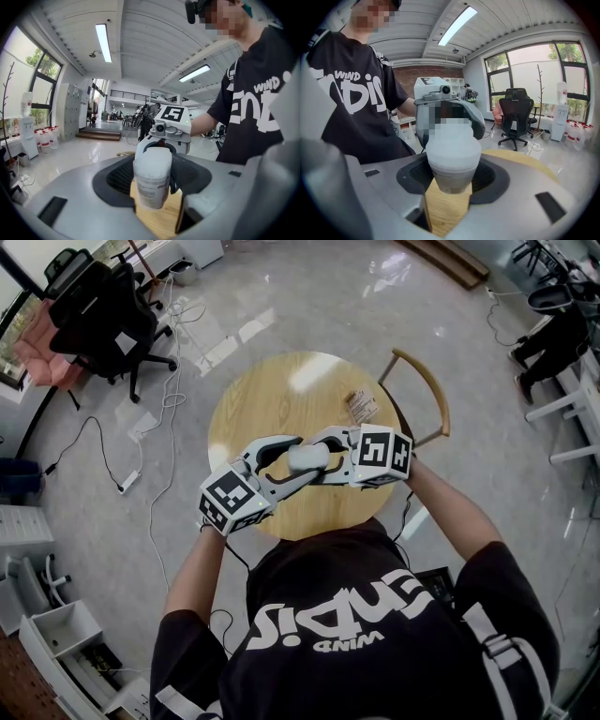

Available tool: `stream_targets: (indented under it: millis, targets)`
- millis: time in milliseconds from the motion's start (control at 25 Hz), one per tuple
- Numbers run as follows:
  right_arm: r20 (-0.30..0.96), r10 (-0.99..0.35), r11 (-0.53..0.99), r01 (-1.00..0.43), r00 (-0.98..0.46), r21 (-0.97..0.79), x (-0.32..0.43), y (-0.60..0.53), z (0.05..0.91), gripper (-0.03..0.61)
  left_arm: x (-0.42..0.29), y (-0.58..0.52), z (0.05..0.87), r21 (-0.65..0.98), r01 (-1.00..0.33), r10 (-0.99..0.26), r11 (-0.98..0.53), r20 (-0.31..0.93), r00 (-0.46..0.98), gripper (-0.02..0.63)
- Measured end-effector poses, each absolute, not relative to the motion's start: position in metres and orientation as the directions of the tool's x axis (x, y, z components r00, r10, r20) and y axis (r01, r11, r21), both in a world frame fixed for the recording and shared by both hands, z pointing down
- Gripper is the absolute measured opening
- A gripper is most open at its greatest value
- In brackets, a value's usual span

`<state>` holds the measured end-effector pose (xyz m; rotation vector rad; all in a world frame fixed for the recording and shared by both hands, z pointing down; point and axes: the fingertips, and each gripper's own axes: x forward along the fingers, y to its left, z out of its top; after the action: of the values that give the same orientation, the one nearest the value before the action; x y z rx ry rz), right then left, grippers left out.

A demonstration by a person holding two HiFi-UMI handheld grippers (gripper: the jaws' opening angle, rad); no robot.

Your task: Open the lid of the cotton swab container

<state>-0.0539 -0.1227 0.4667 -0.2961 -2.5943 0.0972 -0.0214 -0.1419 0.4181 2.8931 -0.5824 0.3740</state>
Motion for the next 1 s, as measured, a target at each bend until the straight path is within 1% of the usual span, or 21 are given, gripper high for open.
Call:
stream_targets:
  millis: [400,1000]
  targets:
    - [0.500,0.248,0.968,0.193,-0.830,-0.160,-0.0506,-0.1154,0.4749,0.196,-0.0205,-0.1375,0.4278,0.226,-0.399,-0.328,-0.889,0.294,0.898,0.253]
    - [0.498,0.244,0.969,0.190,-0.832,-0.158,-0.0549,-0.1129,0.4722,0.198,-0.0258,-0.1369,0.4262,0.305,-0.398,-0.312,-0.865,0.295,0.903,0.253]
